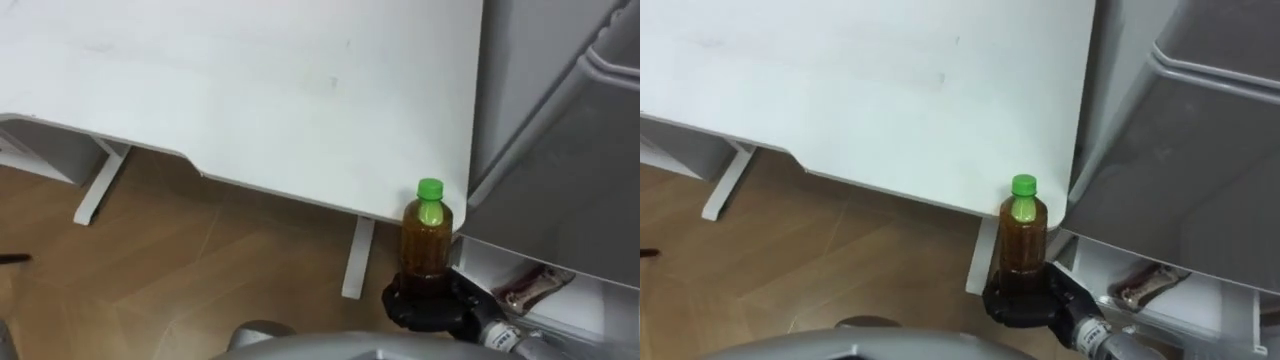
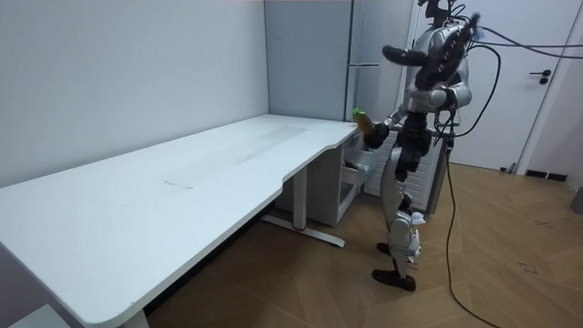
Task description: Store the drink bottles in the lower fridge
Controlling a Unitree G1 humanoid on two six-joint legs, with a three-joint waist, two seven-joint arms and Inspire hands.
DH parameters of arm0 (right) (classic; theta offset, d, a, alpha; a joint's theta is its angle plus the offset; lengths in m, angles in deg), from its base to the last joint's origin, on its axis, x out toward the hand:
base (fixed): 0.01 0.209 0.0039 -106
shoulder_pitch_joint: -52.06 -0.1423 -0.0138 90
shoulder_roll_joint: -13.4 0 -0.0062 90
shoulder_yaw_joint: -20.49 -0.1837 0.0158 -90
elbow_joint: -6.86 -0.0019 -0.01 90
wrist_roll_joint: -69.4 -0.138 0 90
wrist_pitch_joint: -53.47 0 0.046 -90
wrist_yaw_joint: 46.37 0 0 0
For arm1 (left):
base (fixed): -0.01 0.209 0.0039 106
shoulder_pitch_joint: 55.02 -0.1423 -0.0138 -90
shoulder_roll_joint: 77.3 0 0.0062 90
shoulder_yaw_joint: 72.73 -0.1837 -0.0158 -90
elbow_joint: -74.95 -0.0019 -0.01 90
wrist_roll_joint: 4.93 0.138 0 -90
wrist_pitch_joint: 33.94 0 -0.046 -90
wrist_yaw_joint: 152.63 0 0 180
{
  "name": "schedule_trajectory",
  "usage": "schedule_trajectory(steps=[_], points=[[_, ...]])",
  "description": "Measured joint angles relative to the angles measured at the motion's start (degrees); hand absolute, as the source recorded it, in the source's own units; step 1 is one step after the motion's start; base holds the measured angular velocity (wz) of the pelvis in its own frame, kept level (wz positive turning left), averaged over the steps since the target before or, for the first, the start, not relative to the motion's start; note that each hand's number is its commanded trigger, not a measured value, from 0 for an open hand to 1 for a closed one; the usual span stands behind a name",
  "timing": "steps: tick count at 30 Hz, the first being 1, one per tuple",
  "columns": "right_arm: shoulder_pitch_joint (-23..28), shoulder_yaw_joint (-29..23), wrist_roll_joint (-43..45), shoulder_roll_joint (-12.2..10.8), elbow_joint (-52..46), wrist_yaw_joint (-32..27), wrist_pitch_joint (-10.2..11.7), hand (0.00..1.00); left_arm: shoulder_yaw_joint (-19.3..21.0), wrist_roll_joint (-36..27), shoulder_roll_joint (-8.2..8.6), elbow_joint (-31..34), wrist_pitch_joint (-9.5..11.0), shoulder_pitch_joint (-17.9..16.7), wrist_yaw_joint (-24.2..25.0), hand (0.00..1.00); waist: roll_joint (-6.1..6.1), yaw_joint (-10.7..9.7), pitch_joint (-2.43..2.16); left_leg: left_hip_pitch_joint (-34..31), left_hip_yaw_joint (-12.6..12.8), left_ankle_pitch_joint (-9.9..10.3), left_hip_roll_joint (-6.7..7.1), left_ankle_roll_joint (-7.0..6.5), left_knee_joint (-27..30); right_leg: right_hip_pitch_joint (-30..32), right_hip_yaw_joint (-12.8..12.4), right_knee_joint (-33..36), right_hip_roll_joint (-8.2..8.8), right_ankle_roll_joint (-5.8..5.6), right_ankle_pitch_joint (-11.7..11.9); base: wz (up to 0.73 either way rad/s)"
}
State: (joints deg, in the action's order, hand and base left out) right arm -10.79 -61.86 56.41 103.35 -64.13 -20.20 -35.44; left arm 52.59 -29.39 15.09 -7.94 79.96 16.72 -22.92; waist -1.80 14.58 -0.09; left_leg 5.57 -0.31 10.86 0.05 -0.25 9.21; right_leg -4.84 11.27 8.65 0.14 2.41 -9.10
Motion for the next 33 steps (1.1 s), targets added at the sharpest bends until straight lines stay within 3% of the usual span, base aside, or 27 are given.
schedule_trajectory(steps=[3, 6, 8, 9, 11, 13, 14, 18, 21, 22, 26, 29, 33], points=[[0.0, 0.2, 0.0, 0.1, -2.6, -1.4, -1.3, 1.0, -3.2, -10.3, -0.02, -7.9, -0.3, -0.9, -1.0, 0.0, -0.26, -0.3, 0.08, -0.5, -1.0, -0.1, 0.28, -0.08, 0.3, 0.0, 1.2, 0.2, 0.47, -0.09, -0.3, 0.19], [-0.6, 0.4, 0.0, 0.1, -4.3, -1.9, -2.5, 1.0, -9.2, -25.4, -0.32, -18.5, -0.6, -1.4, 0.3, 0.0, -0.11, -0.5, 0.13, -1.2, -1.8, -0.6, 0.71, -0.4, 0.0, 1.1, 1.5, 1.2, 0.93, -0.29, -0.7, 0.12], [-1.3, 1.1, 0.7, -0.3, -4.4, -3.0, -2.6, 1.0, -16.3, -37.9, -0.25, -29.2, -0.8, -1.2, 2.4, 0.0, 0.15, -0.5, 0.09, -1.2, -1.6, -0.6, 0.83, -0.51, 0.0, 1.2, 1.4, 1.4, 1.14, -0.37, -0.7, -0.02], [-1.5, 1.5, 1.3, -0.5, -4.3, -3.3, -2.7, 1.0, -17.9, -40.8, -0.23, -32.1, -1.1, -1.0, 3.2, 0.0, 0.25, -0.5, 0.07, -1.1, -1.5, -0.6, 0.8, -0.51, -0.1, 1.3, 1.4, 1.5, 1.15, -0.38, -0.7, -0.06], [-2.9, 3.4, 2.5, -1.6, -4.3, -4.4, -3.5, 1.0, -24.3, -50.5, 0.04, -41.4, -1.8, -0.5, 5.8, 0.0, 1.75, -1.4, 0.35, -1.7, -1.4, -0.6, 0.75, -0.51, -0.1, 1.9, 1.1, 2.0, 1.16, -0.31, -0.9, -0.02], [-3.7, 4.6, 4.0, -1.8, -4.4, -5.2, -3.6, 1.0, -28.4, -52.7, 1.18, -47.4, -2.5, -0.1, 8.0, 0.0, 2.39, -1.8, 0.48, -2.1, -1.3, -0.6, 0.78, -0.55, 0.0, 2.1, 0.8, 1.9, 1.15, -0.36, -0.8, -0.03], [-4.0, 4.8, 5.5, -1.9, -4.3, -5.6, -3.6, 1.0, -30.5, -52.8, 2.02, -50.8, -2.8, 0.5, 9.2, 0.0, 2.49, -1.8, 0.49, -2.2, -1.3, -0.5, 0.83, -0.67, -0.1, 2.1, 0.6, 1.8, 1.15, -0.46, -0.8, 0.0], [-4.4, 4.8, 9.7, -2.5, -4.3, -5.6, -3.6, 1.0, -32.4, -51.5, 2.78, -58.0, -3.8, 0.5, 13.4, 0.0, 2.3, -2.0, 0.47, -2.3, -1.3, -0.5, 0.93, -0.75, -0.1, 1.9, 0.4, 1.1, 1.11, -0.73, -0.6, 0.01], [-5.4, 4.9, 14.2, -3.0, -5.6, -5.6, -3.6, 1.0, -35.6, -47.0, 2.93, -65.3, -4.8, 1.3, 17.2, 0.0, 1.74, -3.6, 0.44, -2.6, -0.9, -0.4, 0.93, -0.86, -0.1, 2.7, 0.0, 1.2, 1.06, -0.76, -0.6, -0.05], [-5.8, 4.9, 15.6, -3.2, -6.4, -5.7, -3.4, 1.0, -37.3, -45.5, 3.36, -67.1, -5.7, 1.5, 18.7, 0.0, 1.36, -4.4, 0.63, -3.1, -0.8, -0.4, 0.91, -0.87, 0.0, 2.9, -0.1, 1.2, 1.0, -0.81, -0.4, -0.03], [-7.9, 4.7, 24.6, -5.0, -7.0, -6.9, -0.9, 1.0, -41.2, -30.6, 4.17, -71.9, -8.4, 2.8, 28.0, 0.0, 1.29, -7.5, 0.64, -4.2, -0.1, -0.4, 0.73, -0.86, 0.2, 3.8, -0.3, 1.2, 0.85, -0.7, -0.2, -0.04], [-8.1, 4.9, 28.0, -4.9, -8.4, -8.5, -0.5, 1.0, -44.5, -23.3, 4.26, -73.6, -10.3, 5.1, 34.1, 0.0, 0.62, -9.3, 1.08, -4.3, 0.5, -0.4, 0.71, -0.87, 0.2, 3.9, -0.7, 1.3, 0.84, -0.73, -0.1, -0.08], [-8.0, 5.0, 35.6, -4.9, -10.5, -11.6, -0.5, 1.0, -44.6, -11.2, 4.23, -74.1, -10.9, 7.3, 40.4, 0.0, 0.48, -10.7, 1.12, -4.9, 2.0, -0.5, 0.58, -0.93, 0.1, 5.5, -2.5, 2.4, 0.67, -0.71, -0.1, -0.24]])
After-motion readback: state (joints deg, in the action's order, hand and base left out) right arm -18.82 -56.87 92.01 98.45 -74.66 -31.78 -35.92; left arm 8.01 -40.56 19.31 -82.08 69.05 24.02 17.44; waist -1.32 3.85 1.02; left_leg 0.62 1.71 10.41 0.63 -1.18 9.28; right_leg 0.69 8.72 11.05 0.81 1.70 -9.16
